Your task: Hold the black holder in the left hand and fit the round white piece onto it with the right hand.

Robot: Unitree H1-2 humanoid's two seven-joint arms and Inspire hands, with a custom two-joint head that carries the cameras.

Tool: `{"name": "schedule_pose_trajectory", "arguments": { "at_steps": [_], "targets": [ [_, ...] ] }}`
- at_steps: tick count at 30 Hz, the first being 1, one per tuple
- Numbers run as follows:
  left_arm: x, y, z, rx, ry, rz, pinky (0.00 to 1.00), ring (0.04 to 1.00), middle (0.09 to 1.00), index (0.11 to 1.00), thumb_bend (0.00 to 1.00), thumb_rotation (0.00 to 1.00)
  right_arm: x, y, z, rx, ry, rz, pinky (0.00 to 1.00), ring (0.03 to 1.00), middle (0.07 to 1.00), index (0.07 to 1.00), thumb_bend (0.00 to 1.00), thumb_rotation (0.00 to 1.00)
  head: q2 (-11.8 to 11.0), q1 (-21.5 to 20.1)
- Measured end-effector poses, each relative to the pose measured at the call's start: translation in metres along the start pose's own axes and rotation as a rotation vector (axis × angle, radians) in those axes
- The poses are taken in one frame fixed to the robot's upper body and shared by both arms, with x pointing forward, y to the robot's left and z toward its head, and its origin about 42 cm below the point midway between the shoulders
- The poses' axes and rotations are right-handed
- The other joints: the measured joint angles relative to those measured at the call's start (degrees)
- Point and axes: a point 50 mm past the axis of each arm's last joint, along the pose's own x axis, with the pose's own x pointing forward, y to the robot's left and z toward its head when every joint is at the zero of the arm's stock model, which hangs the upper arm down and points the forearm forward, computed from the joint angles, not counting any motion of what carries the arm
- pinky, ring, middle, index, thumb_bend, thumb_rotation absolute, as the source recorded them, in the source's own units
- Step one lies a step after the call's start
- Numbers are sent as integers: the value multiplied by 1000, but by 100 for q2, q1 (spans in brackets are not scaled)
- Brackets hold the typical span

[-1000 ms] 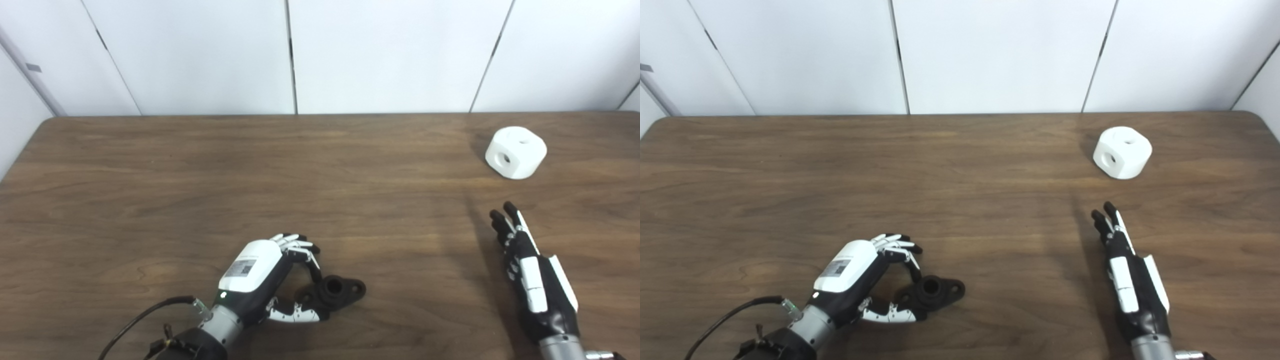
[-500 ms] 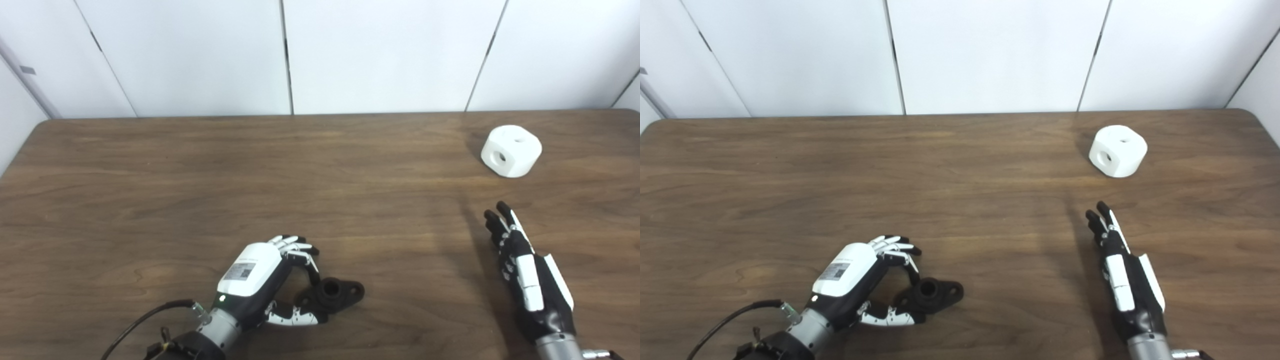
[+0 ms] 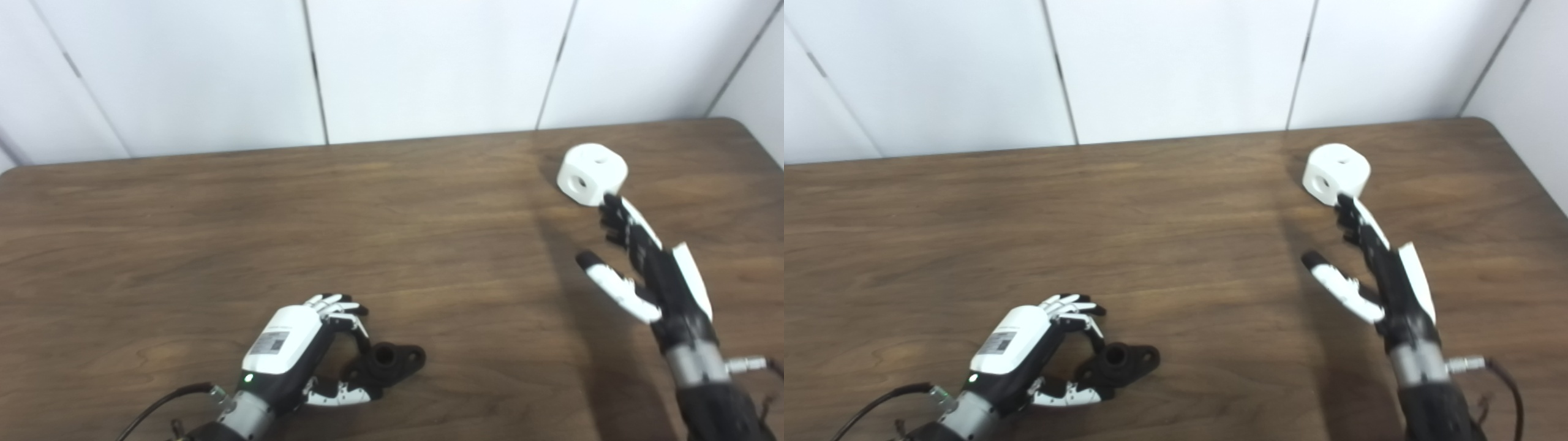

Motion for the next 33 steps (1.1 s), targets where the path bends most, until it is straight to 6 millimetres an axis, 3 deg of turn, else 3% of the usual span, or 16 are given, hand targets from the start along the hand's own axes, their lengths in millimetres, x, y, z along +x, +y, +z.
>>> {"name": "schedule_pose_trajectory", "arguments": {
  "at_steps": [8, 14, 20, 27, 33],
  "targets": [
    [-2, 2, -6, 15, -12, -6, 902, 885, 809, 488, 518, 48, 37, -20, 15, -158, -27, -111, 848, 893, 907, 896, 771, 485, -158, -544],
    [-5, 4, -11, 17, -29, -15, 911, 890, 810, 488, 517, 48, 71, -27, 18, -290, -2, -191, 915, 952, 940, 877, 768, 441, -273, -703],
    [-5, 4, -14, 14, -38, -18, 918, 898, 813, 489, 517, 49, 100, -21, 20, -342, 3, -198, 914, 985, 959, 867, 775, 373, -317, -765],
    [-8, 3, -15, 8, -33, -19, 926, 904, 817, 489, 517, 49, 140, -22, 15, -454, 18, -176, 854, 991, 977, 859, 804, 383, -352, -800],
    [-8, 3, -16, 10, -34, -19, 927, 903, 819, 489, 517, 50, 167, -5, 13, -523, 66, -134, 936, 1000, 991, 807, 823, 400, -387, -826]
  ]
}}
